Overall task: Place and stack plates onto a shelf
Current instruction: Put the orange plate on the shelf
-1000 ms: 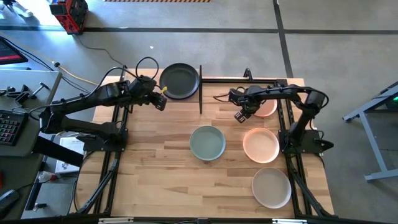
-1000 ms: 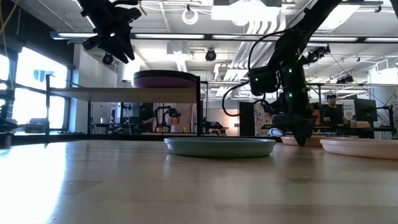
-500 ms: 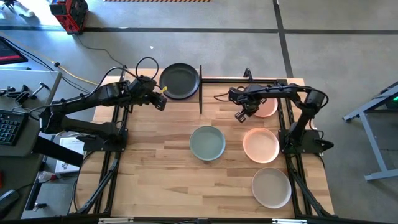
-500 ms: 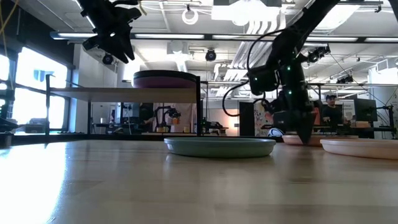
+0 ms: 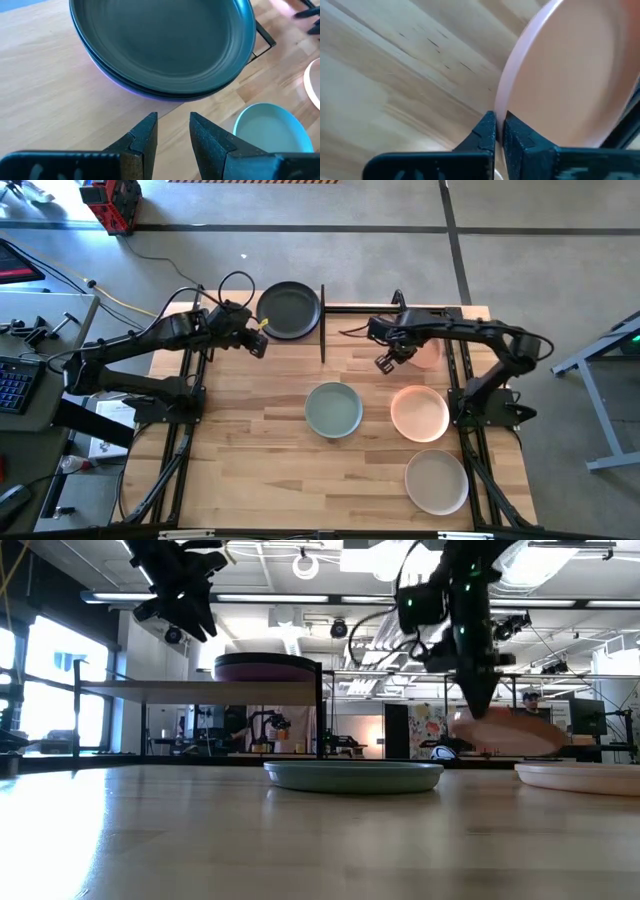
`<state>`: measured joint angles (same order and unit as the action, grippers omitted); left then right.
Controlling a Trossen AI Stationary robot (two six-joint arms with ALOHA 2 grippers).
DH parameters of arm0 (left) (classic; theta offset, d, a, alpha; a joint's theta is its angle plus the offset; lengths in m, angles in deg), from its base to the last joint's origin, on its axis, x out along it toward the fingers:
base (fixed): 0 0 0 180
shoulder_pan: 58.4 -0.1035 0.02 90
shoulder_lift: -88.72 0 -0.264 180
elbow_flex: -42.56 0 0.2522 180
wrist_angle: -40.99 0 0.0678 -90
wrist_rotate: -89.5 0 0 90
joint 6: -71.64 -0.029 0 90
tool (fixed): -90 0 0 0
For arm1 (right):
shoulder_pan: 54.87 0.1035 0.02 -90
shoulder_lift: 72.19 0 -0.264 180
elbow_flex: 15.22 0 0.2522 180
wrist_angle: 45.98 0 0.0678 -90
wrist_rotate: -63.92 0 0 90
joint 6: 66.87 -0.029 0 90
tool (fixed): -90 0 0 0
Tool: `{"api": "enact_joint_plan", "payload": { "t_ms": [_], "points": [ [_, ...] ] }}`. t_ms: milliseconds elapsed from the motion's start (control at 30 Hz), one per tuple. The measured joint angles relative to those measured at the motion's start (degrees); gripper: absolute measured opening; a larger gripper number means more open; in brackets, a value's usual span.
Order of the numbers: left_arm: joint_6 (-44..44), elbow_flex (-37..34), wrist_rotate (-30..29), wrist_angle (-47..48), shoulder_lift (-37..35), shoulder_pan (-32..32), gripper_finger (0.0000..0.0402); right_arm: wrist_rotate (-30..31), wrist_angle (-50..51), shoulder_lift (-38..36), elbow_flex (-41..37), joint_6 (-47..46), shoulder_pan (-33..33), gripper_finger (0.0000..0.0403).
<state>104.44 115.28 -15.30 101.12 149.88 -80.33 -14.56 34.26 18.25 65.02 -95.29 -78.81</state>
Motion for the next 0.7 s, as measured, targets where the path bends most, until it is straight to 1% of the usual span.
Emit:
{"api": "enact_joint_plan", "payload": {
  "t_ms": [133,267,400,533,700],
  "points": [
    [0.9,0.0,4.4,-0.5,0.0,-1.8,0.0104,0.2,0.2,-4.4,2.3,-1.0,1.6,0.0],
    [4.3,0.1,10.8,-1.7,0.0,-4.6,0.0104,0.6,0.2,-7.7,6.3,3.6,3.5,0.0],
    [4.6,1.4,16.1,-2.0,0.0,-7.5,0.0104,5.2,2.8,-8.9,13.3,5.1,5.3,0.0],
    [4.6,3.8,17.1,-3.1,0.0,-9.6,0.0104,9.7,5.0,-8.8,21.5,9.7,5.7,0.0],
    [3.1,7.3,17.1,-4.0,0.0,-11.8,0.0104,12.6,3.7,-8.7,29.5,20.0,4.8,0.0]
  ]
}}
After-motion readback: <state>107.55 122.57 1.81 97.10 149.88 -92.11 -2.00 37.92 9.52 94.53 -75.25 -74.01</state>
